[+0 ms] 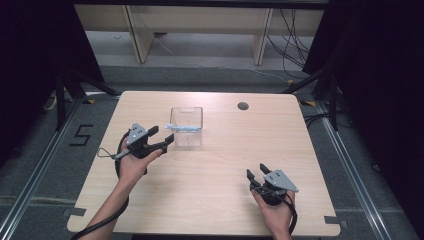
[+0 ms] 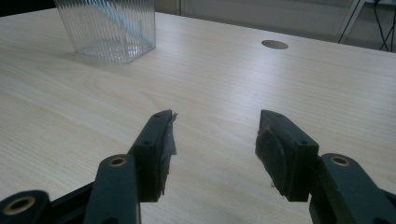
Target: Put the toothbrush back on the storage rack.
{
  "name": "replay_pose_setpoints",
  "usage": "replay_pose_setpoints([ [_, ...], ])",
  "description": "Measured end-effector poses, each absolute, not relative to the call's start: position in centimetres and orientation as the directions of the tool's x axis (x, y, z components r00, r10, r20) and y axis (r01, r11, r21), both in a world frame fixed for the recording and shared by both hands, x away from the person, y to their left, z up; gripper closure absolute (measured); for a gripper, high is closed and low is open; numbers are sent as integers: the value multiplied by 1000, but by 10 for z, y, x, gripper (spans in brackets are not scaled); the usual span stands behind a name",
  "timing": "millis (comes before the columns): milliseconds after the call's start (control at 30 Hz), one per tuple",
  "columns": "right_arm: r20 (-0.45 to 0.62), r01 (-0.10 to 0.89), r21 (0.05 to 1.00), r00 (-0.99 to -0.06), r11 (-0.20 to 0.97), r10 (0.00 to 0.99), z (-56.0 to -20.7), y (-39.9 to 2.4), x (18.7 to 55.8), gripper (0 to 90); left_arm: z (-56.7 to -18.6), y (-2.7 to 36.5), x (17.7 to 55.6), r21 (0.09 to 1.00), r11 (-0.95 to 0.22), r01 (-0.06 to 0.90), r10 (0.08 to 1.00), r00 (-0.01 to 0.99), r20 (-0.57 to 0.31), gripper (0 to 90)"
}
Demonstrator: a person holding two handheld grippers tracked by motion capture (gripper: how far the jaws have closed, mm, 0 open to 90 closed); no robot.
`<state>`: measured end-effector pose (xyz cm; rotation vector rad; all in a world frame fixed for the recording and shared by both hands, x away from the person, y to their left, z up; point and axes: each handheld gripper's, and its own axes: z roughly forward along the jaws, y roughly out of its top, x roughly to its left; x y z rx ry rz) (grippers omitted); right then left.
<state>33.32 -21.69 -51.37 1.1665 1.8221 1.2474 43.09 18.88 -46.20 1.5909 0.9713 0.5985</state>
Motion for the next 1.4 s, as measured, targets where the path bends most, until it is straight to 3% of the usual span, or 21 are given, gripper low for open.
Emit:
replay_pose_setpoints([
  [667, -31, 319, 932, -403, 172, 915, -513, -220, 333, 463, -462, 210, 386, 956, -45, 290, 841, 528, -120, 267],
  [1400, -40, 322, 929, -403, 183, 914, -512, -223, 332, 460, -494, 246, 325, 961, -39, 274, 872, 479, -101, 285],
])
